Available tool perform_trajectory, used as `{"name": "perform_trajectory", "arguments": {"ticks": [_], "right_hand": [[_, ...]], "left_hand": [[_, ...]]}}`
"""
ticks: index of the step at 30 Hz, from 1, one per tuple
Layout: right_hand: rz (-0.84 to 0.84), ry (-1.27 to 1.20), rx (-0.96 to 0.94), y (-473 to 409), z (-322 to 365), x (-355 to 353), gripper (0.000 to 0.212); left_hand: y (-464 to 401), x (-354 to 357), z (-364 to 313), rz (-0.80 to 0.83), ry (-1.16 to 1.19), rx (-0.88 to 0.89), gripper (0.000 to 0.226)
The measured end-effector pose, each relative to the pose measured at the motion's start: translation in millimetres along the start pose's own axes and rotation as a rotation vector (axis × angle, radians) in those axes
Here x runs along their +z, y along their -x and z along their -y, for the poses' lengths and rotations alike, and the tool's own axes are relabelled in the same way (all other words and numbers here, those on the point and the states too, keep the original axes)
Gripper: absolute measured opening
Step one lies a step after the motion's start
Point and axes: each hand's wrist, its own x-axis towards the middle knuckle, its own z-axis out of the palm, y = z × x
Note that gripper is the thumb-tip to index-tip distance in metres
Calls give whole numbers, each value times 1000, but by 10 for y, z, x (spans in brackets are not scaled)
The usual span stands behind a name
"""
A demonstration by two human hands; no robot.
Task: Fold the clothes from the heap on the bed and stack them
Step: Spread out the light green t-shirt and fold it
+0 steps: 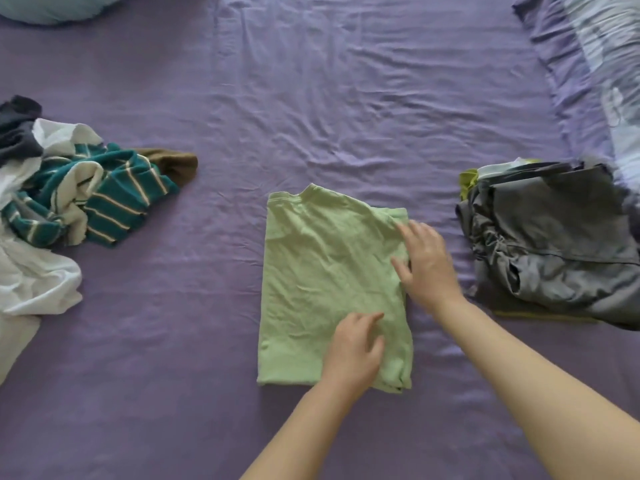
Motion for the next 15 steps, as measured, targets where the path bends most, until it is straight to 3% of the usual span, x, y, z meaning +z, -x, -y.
{"name": "perform_trajectory", "arguments": {"ticks": [3,5,8,11,15], "right_hand": [[176,88,-176,276,107,251,57],[339,224,-192,397,96,458,58],[416,313,-147,445,16,655,60],[367,297,-105,495,33,716,63],[212,77,116,881,199,733,73]], "left_hand": [[-25,-178,246,-169,-349,-41,49],[-38,-272,444,-77,-581,-110,55],[-27,-344,685,54,-781,-86,64],[8,-411,781,36,-826,-84,64],[132,-518,781,-112,-609,-337,74]]}}
